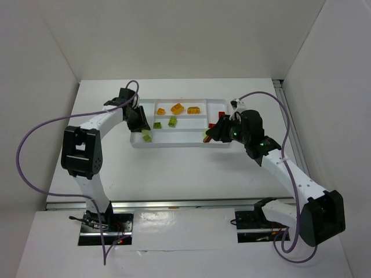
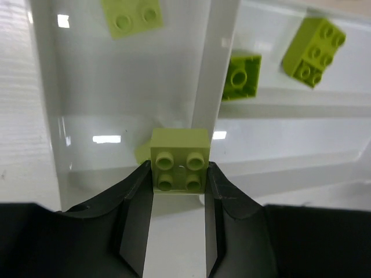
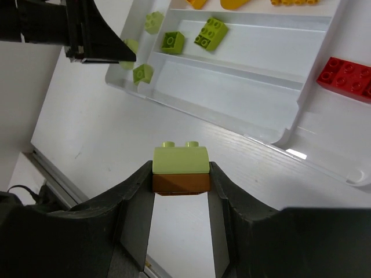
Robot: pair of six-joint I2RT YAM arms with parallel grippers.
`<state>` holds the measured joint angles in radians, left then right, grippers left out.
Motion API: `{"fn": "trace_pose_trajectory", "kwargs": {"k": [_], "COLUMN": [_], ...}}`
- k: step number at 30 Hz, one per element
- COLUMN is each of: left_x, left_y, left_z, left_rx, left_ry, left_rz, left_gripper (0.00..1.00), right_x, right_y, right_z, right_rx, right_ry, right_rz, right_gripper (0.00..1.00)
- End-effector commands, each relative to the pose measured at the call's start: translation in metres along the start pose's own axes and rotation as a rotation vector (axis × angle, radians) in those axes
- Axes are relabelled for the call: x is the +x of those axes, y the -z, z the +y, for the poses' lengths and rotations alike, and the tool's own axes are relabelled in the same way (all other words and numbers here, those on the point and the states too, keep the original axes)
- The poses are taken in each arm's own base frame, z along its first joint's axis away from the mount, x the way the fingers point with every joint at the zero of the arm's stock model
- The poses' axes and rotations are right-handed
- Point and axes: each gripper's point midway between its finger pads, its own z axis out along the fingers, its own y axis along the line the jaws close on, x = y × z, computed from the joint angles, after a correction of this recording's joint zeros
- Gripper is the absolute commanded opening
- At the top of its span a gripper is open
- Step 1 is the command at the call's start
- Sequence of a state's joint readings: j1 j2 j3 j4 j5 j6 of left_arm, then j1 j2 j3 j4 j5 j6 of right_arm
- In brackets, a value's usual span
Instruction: Sort the legos into containers by color
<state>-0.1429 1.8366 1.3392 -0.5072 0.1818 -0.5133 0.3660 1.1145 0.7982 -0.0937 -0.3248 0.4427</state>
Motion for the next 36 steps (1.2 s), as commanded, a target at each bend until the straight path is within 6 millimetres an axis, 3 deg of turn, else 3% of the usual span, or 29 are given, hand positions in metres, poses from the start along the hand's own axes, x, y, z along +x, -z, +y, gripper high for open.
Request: {"fn": "trace_pose_trajectory", "kwargs": {"k": [1, 2, 3, 7, 8, 13, 15, 16, 20, 21, 25, 26, 31, 36], "left_x": [-0.036, -0.039, -0.047, -0.05, -0.048, -0.046, -0.042, -0.038, -0.016, 0.005, 0.048, 0.064, 0.102, 0.112], "left_y": [0.003, 0.002, 0.004, 0.006, 0.007, 0.041, 0.056, 0.077, 0.122, 0.151, 0.195, 0.195, 0.2, 0.201], "left_z": [0.001, 0.002, -0.002, -0.002, 0.001, -0.02, -0.032, -0.047, -0.115, -0.144, -0.19, -0.201, -0.23, -0.239], "left_rx": [-0.09, -0.103, -0.097, -0.135, -0.15, -0.135, -0.09, -0.042, 0.35, 0.555, 0.922, 0.962, 1.114, 1.204], "left_ry": [0.026, 0.027, 0.025, -0.005, -0.02, -0.099, -0.14, -0.189, -0.376, -0.444, -0.608, -0.65, -0.761, -0.812], "left_rz": [-0.091, -0.092, -0.106, -0.099, -0.09, -0.148, -0.161, -0.192, -0.248, -0.213, -0.119, -0.091, 0.021, 0.068], "left_gripper": [0.0, 0.0, 0.2, 0.94, 0.98, 0.99, 0.93, 0.85, 0.86, 0.86, 0.9, 0.9, 0.92, 0.94], "right_x": [-0.012, -0.015, -0.017, -0.015, -0.014, -0.017, -0.022, -0.018, -0.015, -0.014, -0.018, -0.022, -0.026, -0.027], "right_y": [0.006, 0.008, 0.008, 0.008, 0.008, 0.007, 0.009, 0.01, 0.018, 0.019, 0.024, 0.025, 0.042, 0.059], "right_z": [-0.003, -0.002, -0.001, -0.002, 0.0, 0.007, 0.011, 0.018, 0.049, 0.054, 0.067, 0.072, 0.1, 0.123], "right_rx": [0.038, 0.041, 0.037, 0.041, 0.032, -0.006, -0.019, -0.058, -0.234, -0.263, -0.337, -0.364, -0.509, -0.643], "right_ry": [0.021, 0.025, 0.028, 0.034, 0.034, 0.051, 0.068, 0.08, 0.132, 0.138, 0.139, 0.155, 0.2, 0.254], "right_rz": [-0.027, -0.041, -0.049, -0.041, -0.036, -0.034, -0.035, -0.016, 0.01, 0.014, 0.027, 0.011, 0.023, 0.03], "right_gripper": [0.16, 0.16, 0.16, 0.17, 0.17, 0.17, 0.17, 0.17, 0.17, 0.17, 0.17, 0.17, 0.17, 0.17]}}
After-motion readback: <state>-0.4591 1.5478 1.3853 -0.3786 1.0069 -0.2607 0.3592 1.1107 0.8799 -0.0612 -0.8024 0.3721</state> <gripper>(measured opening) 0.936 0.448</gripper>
